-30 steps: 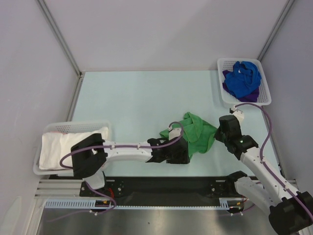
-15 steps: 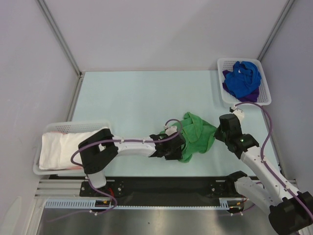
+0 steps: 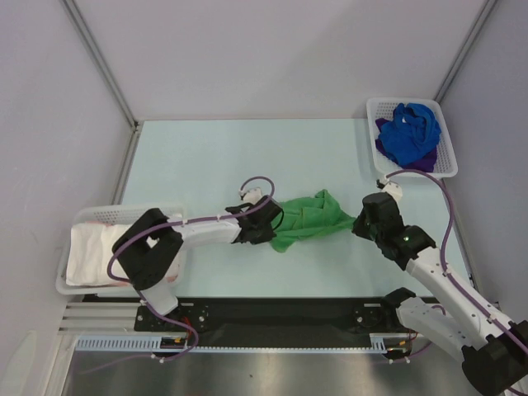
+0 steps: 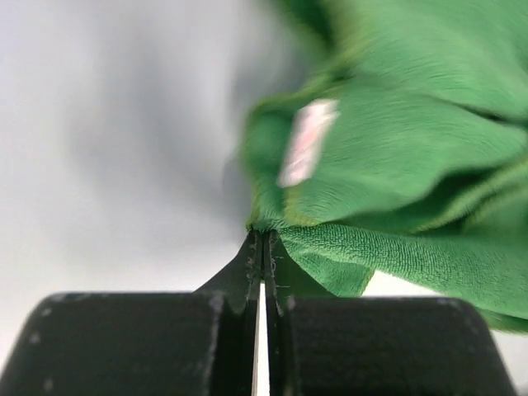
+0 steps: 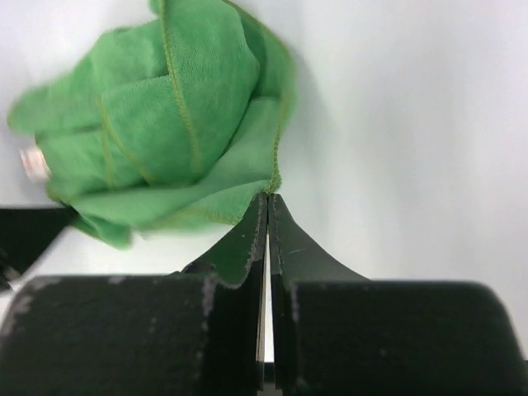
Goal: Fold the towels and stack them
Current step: Flatten out the crumpled towel
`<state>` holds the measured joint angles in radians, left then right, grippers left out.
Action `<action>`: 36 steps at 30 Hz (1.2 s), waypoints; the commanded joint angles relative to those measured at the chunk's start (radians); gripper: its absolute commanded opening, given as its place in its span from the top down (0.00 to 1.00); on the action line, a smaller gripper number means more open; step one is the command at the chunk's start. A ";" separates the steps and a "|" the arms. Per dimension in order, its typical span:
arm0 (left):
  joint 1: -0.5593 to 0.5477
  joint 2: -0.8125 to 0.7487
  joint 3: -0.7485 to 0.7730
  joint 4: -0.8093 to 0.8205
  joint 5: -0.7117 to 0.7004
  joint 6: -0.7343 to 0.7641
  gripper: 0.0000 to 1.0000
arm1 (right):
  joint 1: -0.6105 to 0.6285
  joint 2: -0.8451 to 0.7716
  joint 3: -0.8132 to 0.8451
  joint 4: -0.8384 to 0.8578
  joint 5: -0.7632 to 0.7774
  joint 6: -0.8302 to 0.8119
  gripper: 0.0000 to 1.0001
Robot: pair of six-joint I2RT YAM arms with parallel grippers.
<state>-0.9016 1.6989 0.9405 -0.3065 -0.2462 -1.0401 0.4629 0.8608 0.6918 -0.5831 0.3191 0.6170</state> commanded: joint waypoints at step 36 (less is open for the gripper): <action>-0.037 -0.170 -0.177 0.009 -0.053 -0.055 0.46 | 0.128 -0.086 -0.138 0.051 -0.020 0.107 1.00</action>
<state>-0.9440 1.4960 0.7387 -0.3233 -0.2848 -1.0367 0.5819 0.7753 0.5606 -0.5617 0.2794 0.7078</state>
